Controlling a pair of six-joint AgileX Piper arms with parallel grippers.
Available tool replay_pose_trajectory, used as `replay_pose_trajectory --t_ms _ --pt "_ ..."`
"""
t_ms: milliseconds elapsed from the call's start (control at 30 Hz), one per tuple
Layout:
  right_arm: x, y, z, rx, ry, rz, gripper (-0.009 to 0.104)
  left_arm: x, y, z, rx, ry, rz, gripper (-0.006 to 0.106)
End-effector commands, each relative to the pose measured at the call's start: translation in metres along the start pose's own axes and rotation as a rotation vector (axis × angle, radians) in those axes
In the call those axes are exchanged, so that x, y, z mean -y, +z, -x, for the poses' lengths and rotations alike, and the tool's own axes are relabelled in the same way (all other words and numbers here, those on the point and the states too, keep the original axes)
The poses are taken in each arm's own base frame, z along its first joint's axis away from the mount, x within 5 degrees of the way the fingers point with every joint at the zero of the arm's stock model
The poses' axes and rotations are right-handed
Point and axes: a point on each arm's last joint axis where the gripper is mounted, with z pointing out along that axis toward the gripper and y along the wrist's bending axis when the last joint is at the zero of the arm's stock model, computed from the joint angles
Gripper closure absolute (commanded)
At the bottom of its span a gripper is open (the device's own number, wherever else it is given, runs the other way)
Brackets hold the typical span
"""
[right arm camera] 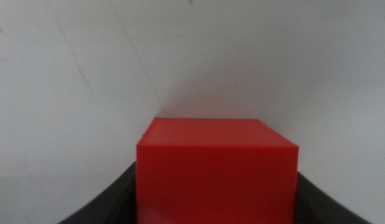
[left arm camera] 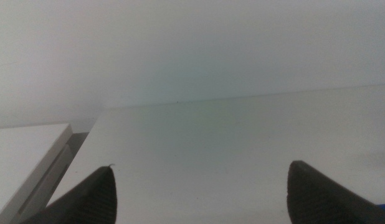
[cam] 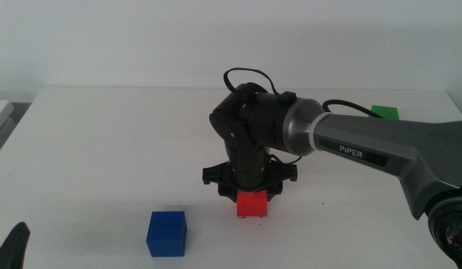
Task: Stack red cubes first, then green, then blue cubes in a specific spot.
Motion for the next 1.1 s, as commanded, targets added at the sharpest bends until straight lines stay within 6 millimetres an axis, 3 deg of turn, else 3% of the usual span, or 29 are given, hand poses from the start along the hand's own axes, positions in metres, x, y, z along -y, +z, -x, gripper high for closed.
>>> replay_pose_trajectory --t_ms 0,67,100,233,267,333,467,600,700,800,833,900,967,1067 --pt "0.0 -0.001 0.002 0.014 0.001 -0.005 0.081 0.0 0.0 0.002 0.017 -0.002 0.002 0.007" --pt "0.0 -0.001 0.002 0.014 0.001 -0.005 0.081 0.0 0.0 0.002 0.017 -0.002 0.002 0.007" --pt "0.001 -0.001 0.002 0.009 0.001 -0.011 0.039 0.0 0.0 0.002 0.017 -0.002 0.002 0.007" --pt "0.001 -0.001 0.002 0.009 -0.001 -0.011 0.019 0.0 0.0 0.002 0.017 -0.002 0.002 0.007" --pt "0.001 -0.002 0.002 0.009 -0.003 -0.011 0.017 0.0 0.0 0.002 0.017 -0.002 0.002 0.007" --pt "0.005 -0.027 0.0 0.019 -0.041 0.018 0.016 0.0 0.0 0.002 0.017 -0.002 0.002 0.007" --pt "0.024 -0.099 0.0 0.119 -0.147 0.115 0.016 0.0 0.0 0.002 0.017 -0.002 0.002 0.007" --pt "0.073 -0.154 0.017 0.24 -0.158 0.162 0.016 0.0 0.0 0.002 0.017 -0.002 0.002 0.007" --pt "0.124 -0.17 0.04 0.291 -0.152 0.131 0.016 0.0 0.0 0.002 0.017 -0.002 0.002 0.007" --pt "0.175 -0.168 0.07 0.29 -0.108 0.111 0.016 0.0 0.0 0.002 0.017 -0.002 0.002 0.007" --pt "0.208 -0.161 0.09 0.291 -0.054 0.113 0.016 0.0 0.0 0.002 0.017 -0.002 0.002 0.007" --pt "0.243 -0.147 0.11 0.282 0.031 0.104 0.016 0.0 0.0 0.002 0.017 -0.002 0.002 0.007" --pt "0.271 -0.128 0.127 0.262 0.093 0.093 0.016 0.0 0.0 0.002 0.017 -0.002 0.002 0.007" --pt "0.292 -0.095 0.148 0.222 0.11 0.064 0.015 0.0 0.0 0.002 0.017 -0.002 0.002 0.007"
